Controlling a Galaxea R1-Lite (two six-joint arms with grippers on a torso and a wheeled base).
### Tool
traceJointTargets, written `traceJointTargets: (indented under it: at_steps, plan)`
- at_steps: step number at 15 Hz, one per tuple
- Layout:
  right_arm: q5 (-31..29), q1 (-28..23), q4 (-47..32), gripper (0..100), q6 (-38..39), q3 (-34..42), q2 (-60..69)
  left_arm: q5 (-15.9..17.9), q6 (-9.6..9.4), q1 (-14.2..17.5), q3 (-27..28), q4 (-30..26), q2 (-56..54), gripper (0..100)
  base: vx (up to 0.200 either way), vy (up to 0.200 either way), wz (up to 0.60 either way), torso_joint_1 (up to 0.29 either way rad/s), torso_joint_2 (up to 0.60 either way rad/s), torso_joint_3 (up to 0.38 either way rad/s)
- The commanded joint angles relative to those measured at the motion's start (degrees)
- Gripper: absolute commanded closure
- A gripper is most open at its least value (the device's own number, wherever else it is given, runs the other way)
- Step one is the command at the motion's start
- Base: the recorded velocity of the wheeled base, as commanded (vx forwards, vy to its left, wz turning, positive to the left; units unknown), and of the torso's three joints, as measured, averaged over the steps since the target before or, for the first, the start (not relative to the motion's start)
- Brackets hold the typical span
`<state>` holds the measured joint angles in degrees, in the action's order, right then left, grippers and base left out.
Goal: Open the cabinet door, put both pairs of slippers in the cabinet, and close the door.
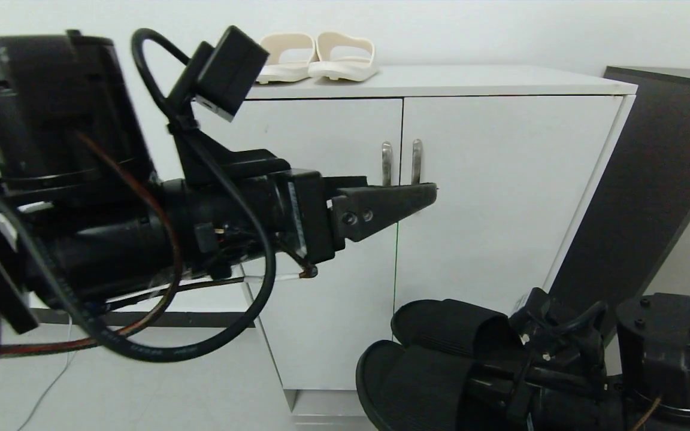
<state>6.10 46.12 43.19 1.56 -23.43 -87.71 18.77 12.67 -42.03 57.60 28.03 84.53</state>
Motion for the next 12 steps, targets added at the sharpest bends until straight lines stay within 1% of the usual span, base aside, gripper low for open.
traceJointTargets:
  at_steps: [1,2,3,4,5,6,7,9,12]
  plan:
    - [0.06,0.03,0.05,100,0.02,0.05,-0.18,2.50,0.34,-0.15,4.10,-0.16,6.09,0,0.000,0.000,0.00,0.000,0.00,0.000]
    - [0.06,0.03,0.14,100,0.02,0.05,-0.18,3.73,0.34,-0.15,4.71,-0.34,6.61,0,0.000,0.000,0.00,0.000,0.00,0.000]
    - [0.06,0.03,0.05,100,0.02,0.05,-0.18,6.19,0.34,-0.15,6.91,-0.69,8.72,0,0.000,0.000,0.00,0.000,0.00,0.000]
    - [0.06,0.03,0.05,100,0.02,0.23,-0.18,6.80,0.34,-0.15,8.41,-0.78,10.66,0,0.000,0.000,0.00,0.000,0.00,0.000]
    - [0.06,0.03,0.05,100,0.02,0.23,-0.18,7.15,0.52,0.02,10.16,-0.69,12.77,0,0.000,0.000,0.00,0.000,0.00,0.000]
    - [0.06,0.03,0.05,100,0.02,0.23,-0.18,7.42,0.96,0.29,10.95,-0.43,14.00,0,0.000,0.000,0.00,0.000,0.00,0.000]
    - [-0.03,0.03,0.05,100,0.02,0.23,-0.18,7.86,1.66,0.90,13.24,0.36,16.81,0,0.000,0.000,0.00,0.000,0.00,0.000]
    - [-0.03,0.03,0.05,100,0.02,0.32,-0.09,7.86,1.92,1.60,15.79,1.59,19.36,0,0.000,0.000,0.00,0.000,0.00,0.000]
    - [-0.03,0.03,0.05,100,0.02,0.32,-0.27,7.42,2.01,3.71,16.49,1.59,19.27,0,0.000,0.000,0.00,0.000,0.00,0.000]
